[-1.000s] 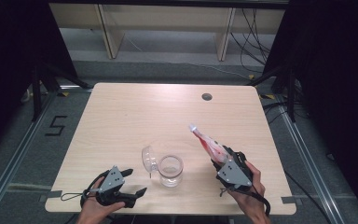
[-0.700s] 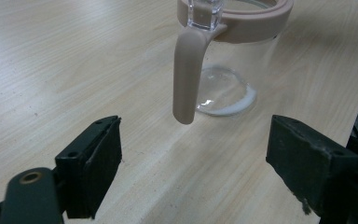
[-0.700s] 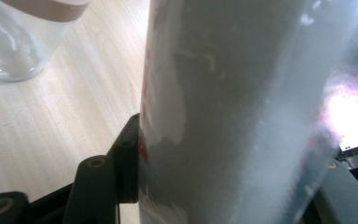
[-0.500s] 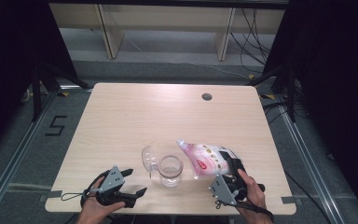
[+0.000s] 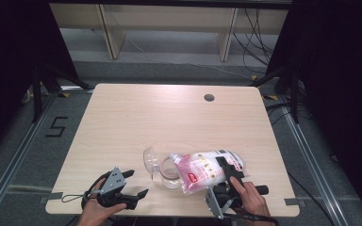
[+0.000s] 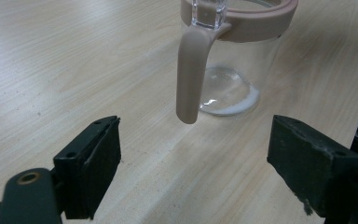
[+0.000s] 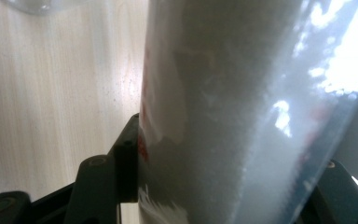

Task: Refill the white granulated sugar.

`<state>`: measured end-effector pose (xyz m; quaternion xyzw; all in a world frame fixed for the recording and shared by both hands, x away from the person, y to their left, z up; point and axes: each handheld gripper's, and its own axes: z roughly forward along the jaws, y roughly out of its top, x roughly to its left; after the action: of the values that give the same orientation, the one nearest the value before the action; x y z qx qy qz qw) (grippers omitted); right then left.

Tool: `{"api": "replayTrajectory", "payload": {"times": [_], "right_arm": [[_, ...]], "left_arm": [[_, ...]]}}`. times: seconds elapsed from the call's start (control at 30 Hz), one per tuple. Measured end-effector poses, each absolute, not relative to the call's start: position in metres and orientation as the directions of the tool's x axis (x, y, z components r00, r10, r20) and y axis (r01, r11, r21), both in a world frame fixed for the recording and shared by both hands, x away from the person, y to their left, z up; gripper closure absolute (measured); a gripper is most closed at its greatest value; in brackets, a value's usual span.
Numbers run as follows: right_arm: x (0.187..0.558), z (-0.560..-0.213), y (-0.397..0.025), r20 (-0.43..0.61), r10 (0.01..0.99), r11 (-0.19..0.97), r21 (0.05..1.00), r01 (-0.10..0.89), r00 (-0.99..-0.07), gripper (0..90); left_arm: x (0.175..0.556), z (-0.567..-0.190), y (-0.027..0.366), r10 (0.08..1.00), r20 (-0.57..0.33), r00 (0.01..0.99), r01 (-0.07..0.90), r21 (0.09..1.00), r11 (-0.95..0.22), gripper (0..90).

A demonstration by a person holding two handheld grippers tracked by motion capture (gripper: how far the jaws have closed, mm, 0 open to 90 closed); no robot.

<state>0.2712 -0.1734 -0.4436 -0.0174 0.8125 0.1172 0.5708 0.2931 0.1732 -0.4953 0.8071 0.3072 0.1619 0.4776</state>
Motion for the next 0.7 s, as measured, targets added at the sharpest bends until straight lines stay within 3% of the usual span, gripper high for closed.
{"api": "replayTrajectory", "payload": {"times": [0.13, 0.17, 0.43, 0.6, 0.63, 0.7], "right_arm": [[0.2704, -0.4438, -0.1708, -0.945, 0.009, 0.981, 0.071, -0.179, -0.327, 45.8], [0.2700, -0.4408, -0.1698, -0.952, -0.052, 0.982, 0.007, -0.191, -0.301, 45.9], [0.2703, -0.4488, -0.1708, -0.956, -0.065, 0.982, -0.011, -0.187, -0.286, 46.1], [0.2695, -0.4496, -0.1683, -0.952, -0.160, 0.975, -0.112, -0.190, -0.261, 46.5], [0.2706, -0.4485, -0.1665, -0.948, -0.223, 0.962, -0.175, -0.210, -0.229, 46.7], [0.2693, -0.4507, -0.1666, -0.951, -0.218, 0.966, -0.177, -0.189, -0.221, 47.1]], "left_arm": [[0.2932, -0.4955, 0.1734, 0.654, -0.035, 0.755, 0.346, 0.870, -0.352, 16.6], [0.2930, -0.4956, 0.1733, 0.655, -0.038, 0.755, 0.348, 0.869, -0.351, 16.6], [0.2938, -0.4951, 0.1742, 0.648, -0.018, 0.762, 0.332, 0.870, -0.365, 16.6], [0.2930, -0.4955, 0.1734, 0.653, -0.031, 0.757, 0.342, 0.870, -0.355, 16.6], [0.2931, -0.4956, 0.1734, 0.653, -0.031, 0.757, 0.342, 0.870, -0.355, 16.6], [0.2933, -0.4955, 0.1735, 0.650, -0.033, 0.759, 0.345, 0.868, -0.358, 16.6]]}}
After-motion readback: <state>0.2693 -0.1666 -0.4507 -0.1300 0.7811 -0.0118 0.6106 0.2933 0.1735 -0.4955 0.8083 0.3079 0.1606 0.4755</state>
